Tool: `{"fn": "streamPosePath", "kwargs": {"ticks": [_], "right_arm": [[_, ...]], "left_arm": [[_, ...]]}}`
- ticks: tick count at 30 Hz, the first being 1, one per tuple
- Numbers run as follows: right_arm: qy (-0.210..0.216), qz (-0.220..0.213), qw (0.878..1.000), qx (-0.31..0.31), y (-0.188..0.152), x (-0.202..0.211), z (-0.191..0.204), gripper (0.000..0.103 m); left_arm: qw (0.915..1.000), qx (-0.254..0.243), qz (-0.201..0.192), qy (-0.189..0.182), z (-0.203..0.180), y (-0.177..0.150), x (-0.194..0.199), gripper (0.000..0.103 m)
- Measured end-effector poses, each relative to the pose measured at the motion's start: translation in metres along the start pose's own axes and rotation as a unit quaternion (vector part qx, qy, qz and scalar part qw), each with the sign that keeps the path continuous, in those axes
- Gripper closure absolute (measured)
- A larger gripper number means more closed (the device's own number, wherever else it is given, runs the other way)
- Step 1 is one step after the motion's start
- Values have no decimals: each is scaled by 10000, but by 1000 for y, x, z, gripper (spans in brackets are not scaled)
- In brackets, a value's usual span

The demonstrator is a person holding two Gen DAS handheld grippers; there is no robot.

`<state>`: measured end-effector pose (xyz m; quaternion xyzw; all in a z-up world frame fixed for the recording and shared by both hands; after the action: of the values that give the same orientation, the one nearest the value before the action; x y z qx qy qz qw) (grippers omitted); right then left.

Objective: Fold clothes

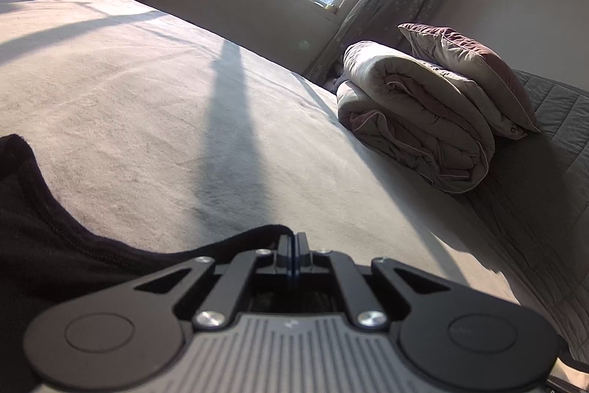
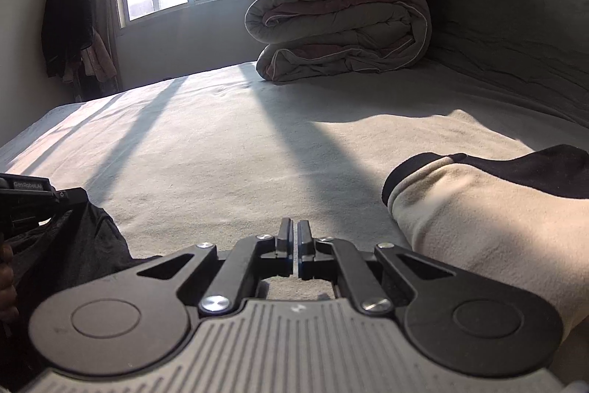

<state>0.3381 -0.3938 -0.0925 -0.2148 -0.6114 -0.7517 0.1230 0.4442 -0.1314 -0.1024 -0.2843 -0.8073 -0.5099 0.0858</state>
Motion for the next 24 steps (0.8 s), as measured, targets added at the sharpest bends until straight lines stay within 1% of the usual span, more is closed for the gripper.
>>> {"fn": "streamPosePath", "kwargs": {"ticks": [2, 3, 4, 6, 7, 8, 9, 11, 12, 13, 14, 15, 16, 17, 18, 19, 20, 21, 22, 23, 24], "right_arm": [[192, 51, 9997, -161, 1, 1, -4, 101], [337, 76, 9990, -273, 2, 1, -7, 98], [473, 93, 9979, -422, 3, 2, -10, 86], [750, 121, 9943, -750, 4, 4, -14, 79], [903, 140, 9917, -907, 4, 4, -15, 62], [1011, 146, 9898, -997, 4, 4, -15, 48], [1084, 160, 9888, -1014, 4, 4, -13, 47], [1062, 232, 9903, -866, 3, 1, -4, 47], [980, 288, 9924, -684, 0, -2, 3, 47], [883, 380, 9945, -422, -3, -5, 10, 50], [790, 459, 9957, -142, -7, -7, 17, 69], [679, 496, 9964, 87, -10, -9, 23, 82], [604, 471, 9969, 165, -9, -8, 24, 99], [551, 423, 9974, 183, -8, -6, 23, 101], [497, 374, 9979, 200, -6, -3, 22, 101], [293, 285, 9989, 244, -3, 0, 20, 101], [-4, 170, 9993, 345, 1, 5, 17, 101], [-309, 30, 9984, 483, 4, 11, 13, 101], [-470, -73, 9975, 526, 6, 15, 10, 101], [-487, -113, 9976, 480, 7, 16, 7, 101], [-397, -94, 9984, 399, 6, 15, 5, 101]], "left_arm": [[9997, 120, 225, 13, 4, -4, -6, 101], [9995, 183, 275, 3, 6, -4, -7, 101], [9992, 243, 319, -8, 7, -4, -8, 101], [9990, 310, 333, -41, 9, -2, -7, 99], [9989, 320, 345, -53, 10, -3, -7, 99], [9988, 327, 357, -63, 10, -3, -7, 99], [9988, 310, 369, -64, 9, -4, -7, 99], [9989, 235, 393, -68, 7, -5, -7, 99], [9990, 188, 413, -64, 6, -5, -7, 99], [9989, 141, 432, -62, 4, -6, -7, 99], [9989, 100, 449, -75, 3, -5, -8, 99], [9989, 59, 465, -87, 1, -5, -8, 99], [9988, 18, 482, -100, 0, -5, -8, 99], [9988, -12, 481, -122, -2, -5, -8, 101], [9991, 27, 375, -205, -2, -4, -5, 101], [9992, 66, 269, -288, -2, -3, -2, 101], [9991, 99, 178, -360, -2, -2, 1, 101], [9991, 95, 172, -367, -3, -3, 0, 101], [9991, 91, 166, -374, -3, -3, -1, 101], [9991, 77, 171, -369, -3, -4, -2, 101], [9993, -2, 244, -288, -4, -7, -6, 101]]}}
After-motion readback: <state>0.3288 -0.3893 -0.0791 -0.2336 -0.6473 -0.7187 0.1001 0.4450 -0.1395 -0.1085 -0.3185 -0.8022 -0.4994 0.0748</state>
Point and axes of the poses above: each gripper's, at about its wrist camera, not at the fingertips, and x roughly against the way its jaws point, z to its left, y to its top, the point moved 4 cm from there along -x, roughly the way its jaws point, and after that the axes turned 2 degrees about -x, right-handed, at the moved point
